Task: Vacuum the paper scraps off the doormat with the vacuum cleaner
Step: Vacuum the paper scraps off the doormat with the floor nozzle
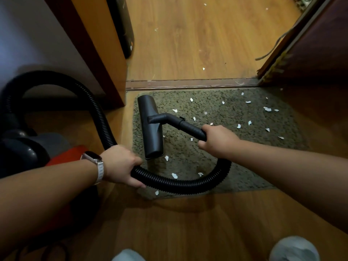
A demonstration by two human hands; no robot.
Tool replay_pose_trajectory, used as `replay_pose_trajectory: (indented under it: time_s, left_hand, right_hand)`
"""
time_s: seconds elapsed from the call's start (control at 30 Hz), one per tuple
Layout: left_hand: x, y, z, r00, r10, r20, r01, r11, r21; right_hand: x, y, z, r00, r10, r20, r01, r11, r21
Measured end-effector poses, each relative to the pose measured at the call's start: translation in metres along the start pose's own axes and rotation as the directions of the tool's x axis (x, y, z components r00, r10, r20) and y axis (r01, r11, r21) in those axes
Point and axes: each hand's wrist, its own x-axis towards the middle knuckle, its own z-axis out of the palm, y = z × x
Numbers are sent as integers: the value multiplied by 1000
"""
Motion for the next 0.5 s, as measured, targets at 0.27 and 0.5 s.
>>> replay_pose_trajectory:
  time_s: [0.27, 0.5]
  left_hand:
    - [1, -9, 0, 998, -54, -33, 54, 999, 0]
    - [12, -7, -5, 995, -73, 71, 71, 997, 36]
  right_hand:
    - [22, -4, 4, 997, 20, -80, -21, 1000, -10]
    - [31, 11, 30, 980, 178, -93, -173, 983, 60]
